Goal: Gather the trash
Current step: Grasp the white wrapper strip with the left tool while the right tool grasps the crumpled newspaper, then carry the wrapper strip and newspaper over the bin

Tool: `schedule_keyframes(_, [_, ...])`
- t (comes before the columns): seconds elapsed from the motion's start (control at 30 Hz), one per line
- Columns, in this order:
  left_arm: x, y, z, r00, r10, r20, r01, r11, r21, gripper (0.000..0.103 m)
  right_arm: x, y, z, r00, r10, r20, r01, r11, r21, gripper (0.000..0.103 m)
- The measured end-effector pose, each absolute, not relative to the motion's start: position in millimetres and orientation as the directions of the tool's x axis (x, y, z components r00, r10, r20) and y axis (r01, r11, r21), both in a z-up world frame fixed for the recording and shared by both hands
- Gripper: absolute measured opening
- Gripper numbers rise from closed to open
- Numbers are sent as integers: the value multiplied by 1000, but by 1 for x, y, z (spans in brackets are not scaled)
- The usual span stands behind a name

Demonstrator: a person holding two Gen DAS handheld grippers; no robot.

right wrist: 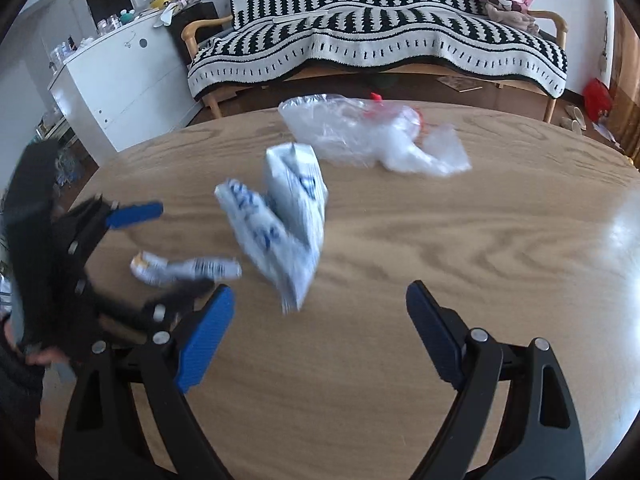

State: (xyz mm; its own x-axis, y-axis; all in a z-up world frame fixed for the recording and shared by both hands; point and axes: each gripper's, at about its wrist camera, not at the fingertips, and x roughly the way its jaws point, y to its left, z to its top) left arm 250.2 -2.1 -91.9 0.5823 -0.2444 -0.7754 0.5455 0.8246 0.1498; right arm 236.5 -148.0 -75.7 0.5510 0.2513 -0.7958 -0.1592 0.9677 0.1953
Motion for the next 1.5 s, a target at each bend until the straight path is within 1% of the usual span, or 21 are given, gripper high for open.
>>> schedule_keyframes(0.03, [250,-1,-92,572,-261,-778,552,824,130,80,243,-144,-77,549,253,-797,-163,967,195,85])
schedule_keyframes(0.1, [248,0,-92,547,-295,-784,565,820,86,64,260,-135,-80,544,255,-799,-175,966,189,85])
schedule_keyframes(0.13, [246,-1,-91,533,-311,-787,574,817,66,59,265,-132,-81,545,256,-799,-179,966,187,84])
schedule_keyframes(0.2, [243,-3,-91,518,-323,-792,578,815,45,43,274,-126,-84,544,260,-798,-189,964,186,79])
schedule_keyframes(0.23, [241,-4,-90,519,-320,-793,578,814,50,38,278,-125,-85,541,261,-799,-193,964,184,76])
schedule_keyframes(0.27, [239,-6,-90,520,-318,-793,580,812,55,27,281,-123,-86,538,260,-802,-196,964,181,67])
schedule_keyframes(0.3, [237,-7,-90,525,-310,-793,580,812,67,24,284,-119,-89,528,261,-808,-206,963,177,54])
schedule_keyframes(0.33, [236,-8,-90,527,-307,-792,579,813,71,22,285,-117,-89,532,259,-806,-212,963,169,46])
schedule_keyframes(0.37, [234,-8,-90,534,-299,-791,572,817,77,19,284,-115,-88,543,237,-806,-217,966,138,42])
schedule_keyframes(0.4, [232,-7,-91,541,-289,-790,561,824,82,13,281,-114,-87,546,234,-805,-223,966,130,40])
schedule_keyframes(0.57, [225,0,-87,567,-224,-793,469,879,87,13,249,-133,-75,586,235,-775,-210,968,135,38])
schedule_keyframes(0.7, [208,4,-77,575,-196,-794,407,911,71,13,206,-164,-60,610,224,-760,-174,974,147,38])
schedule_keyframes(0.8, [190,-3,-69,601,-159,-784,388,915,112,13,174,-189,-50,631,203,-749,-141,979,146,38])
schedule_keyframes(0.93, [166,-18,-53,615,-172,-769,394,912,111,13,128,-223,-37,655,151,-741,-84,988,127,39])
schedule_keyframes(1.0, [154,-30,-45,603,-208,-770,402,913,68,13,104,-241,-32,670,127,-732,-50,991,127,39])
schedule_keyframes(1.1, [134,-57,-36,599,-237,-765,420,906,48,13,65,-275,-23,696,85,-713,13,991,131,39])
schedule_keyframes(1.17, [119,-84,-32,585,-280,-761,449,894,17,13,41,-298,-21,708,55,-705,56,990,133,39])
schedule_keyframes(1.33, [85,-155,-22,534,-403,-743,541,839,-66,13,-36,-372,-20,716,-95,-692,222,970,97,39])
schedule_keyframes(1.37, [75,-177,-19,509,-446,-736,571,815,-99,13,-47,-383,-21,712,-116,-693,249,964,95,39])
schedule_keyframes(1.5, [36,-245,-16,427,-550,-717,676,721,-151,13,-117,-446,-28,675,-225,-703,405,909,98,39])
